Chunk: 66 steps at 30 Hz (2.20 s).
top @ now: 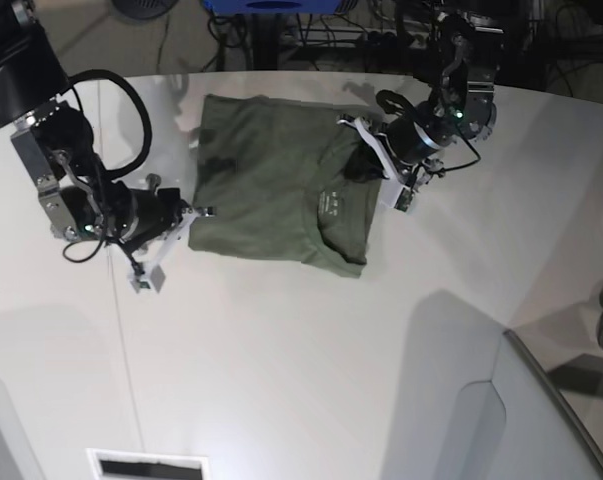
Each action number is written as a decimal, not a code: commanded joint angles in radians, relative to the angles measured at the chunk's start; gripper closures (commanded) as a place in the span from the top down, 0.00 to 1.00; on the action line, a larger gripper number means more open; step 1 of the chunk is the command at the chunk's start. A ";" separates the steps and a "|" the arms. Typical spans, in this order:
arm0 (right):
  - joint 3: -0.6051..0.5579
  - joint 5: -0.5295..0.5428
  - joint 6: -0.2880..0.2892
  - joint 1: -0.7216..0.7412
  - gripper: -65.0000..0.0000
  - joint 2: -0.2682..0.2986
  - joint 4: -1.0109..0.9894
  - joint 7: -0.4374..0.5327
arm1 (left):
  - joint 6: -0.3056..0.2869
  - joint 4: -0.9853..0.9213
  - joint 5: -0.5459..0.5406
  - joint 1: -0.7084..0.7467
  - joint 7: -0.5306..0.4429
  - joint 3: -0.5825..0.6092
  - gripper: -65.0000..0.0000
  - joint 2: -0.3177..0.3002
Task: Layout the t-shirt on the table in an organized manner, then fold the t-shirt properly
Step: 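Drag the folded shirt with the left gripper to straighten it, then square the folded shirt's edges with both grippers and release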
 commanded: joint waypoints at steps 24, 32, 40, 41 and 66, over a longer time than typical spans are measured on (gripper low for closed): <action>0.370 0.006 0.009 -0.199 0.00 0.019 0.180 0.011 | 0.058 -0.447 0.132 -0.550 -0.092 0.262 0.00 0.059; 0.369 0.005 0.009 -0.207 0.00 0.033 0.180 0.011 | 0.058 -0.653 0.132 -0.657 -0.219 0.306 0.00 0.145; 0.372 0.005 0.008 -0.207 0.00 0.039 0.175 0.014 | 0.058 -0.751 0.133 -0.680 -0.291 0.331 0.00 0.216; 0.372 0.005 0.008 -0.207 0.00 0.039 0.174 0.021 | 0.058 -0.751 0.129 -0.680 -0.291 0.348 0.00 0.217; 0.332 -0.069 0.009 -0.258 0.00 0.057 0.220 0.060 | 0.054 -0.014 0.123 -0.389 -0.006 0.228 0.00 0.162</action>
